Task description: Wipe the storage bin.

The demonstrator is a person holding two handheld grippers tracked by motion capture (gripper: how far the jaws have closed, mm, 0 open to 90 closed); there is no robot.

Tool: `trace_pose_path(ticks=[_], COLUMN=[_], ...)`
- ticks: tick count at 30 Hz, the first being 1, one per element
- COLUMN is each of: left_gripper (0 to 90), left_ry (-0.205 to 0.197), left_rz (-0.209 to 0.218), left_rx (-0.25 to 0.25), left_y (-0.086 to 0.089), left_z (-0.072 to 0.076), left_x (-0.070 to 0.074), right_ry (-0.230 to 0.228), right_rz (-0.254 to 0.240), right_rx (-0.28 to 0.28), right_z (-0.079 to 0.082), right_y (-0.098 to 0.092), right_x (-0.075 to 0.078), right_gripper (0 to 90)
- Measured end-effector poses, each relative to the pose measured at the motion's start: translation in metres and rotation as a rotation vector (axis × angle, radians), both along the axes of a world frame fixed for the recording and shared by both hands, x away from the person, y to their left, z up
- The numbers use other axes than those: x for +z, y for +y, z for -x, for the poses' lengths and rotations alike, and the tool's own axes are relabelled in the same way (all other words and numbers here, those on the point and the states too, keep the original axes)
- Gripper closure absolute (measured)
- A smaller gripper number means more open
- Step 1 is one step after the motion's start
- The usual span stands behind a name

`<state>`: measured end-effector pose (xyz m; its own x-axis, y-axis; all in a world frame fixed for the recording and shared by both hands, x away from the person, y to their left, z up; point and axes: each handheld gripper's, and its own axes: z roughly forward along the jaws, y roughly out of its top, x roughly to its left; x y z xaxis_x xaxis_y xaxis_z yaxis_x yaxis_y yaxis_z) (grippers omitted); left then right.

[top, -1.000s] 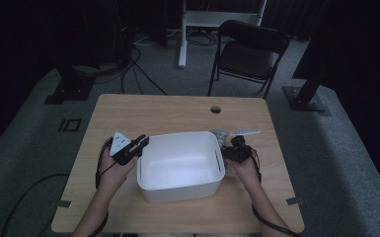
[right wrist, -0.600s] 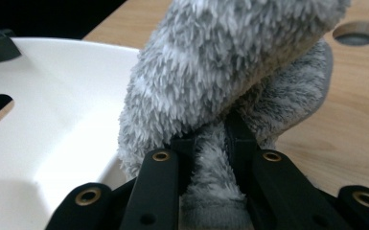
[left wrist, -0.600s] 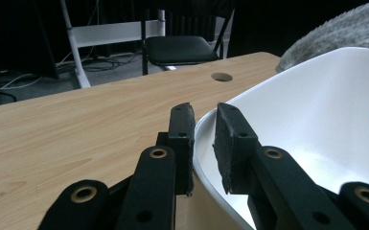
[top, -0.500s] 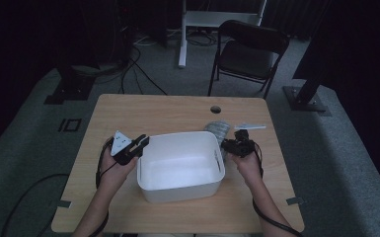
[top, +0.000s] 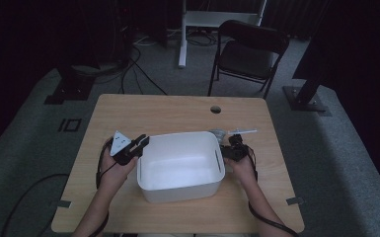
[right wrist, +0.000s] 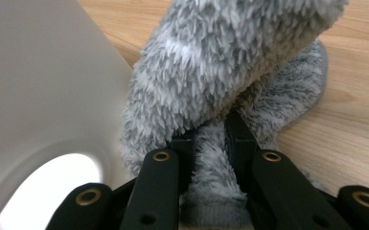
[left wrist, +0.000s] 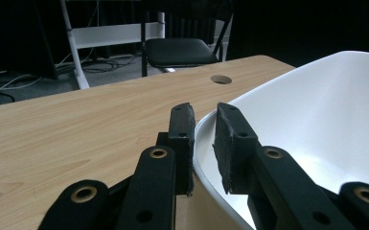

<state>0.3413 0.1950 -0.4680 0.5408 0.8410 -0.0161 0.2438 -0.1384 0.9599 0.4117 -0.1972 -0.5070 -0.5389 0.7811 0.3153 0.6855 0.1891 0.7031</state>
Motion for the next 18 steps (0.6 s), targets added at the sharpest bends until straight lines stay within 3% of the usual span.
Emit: trace_pose_path(ticks=[9,14,15,18], left_gripper=[77.4,77.4,77.4,77.4], left_ry=[-0.003,-0.003,-0.003,-0.005], left_rz=[0.0,-0.001,-0.001,-0.004], left_rx=[-0.003,-0.002,-0.002,-0.001], left_y=[0.0,0.0,0.0,0.0], left_z=[0.0,0.0,0.0,0.0], left_x=[0.0,0.0,0.0,0.0], right_ry=[-0.05,-0.092,-0.125,-0.15], right_rz=[-0.029,-0.044,-0.076,-0.084], right_rx=[0.006,0.014,0.019,0.03], right_z=[0.017,0.031,0.042,0.05], right_y=[-0.015,-0.026,-0.033,-0.036], right_x=[0.017,0.033,0.046,0.055], right_gripper=[78.1,77.8,77.8,77.8])
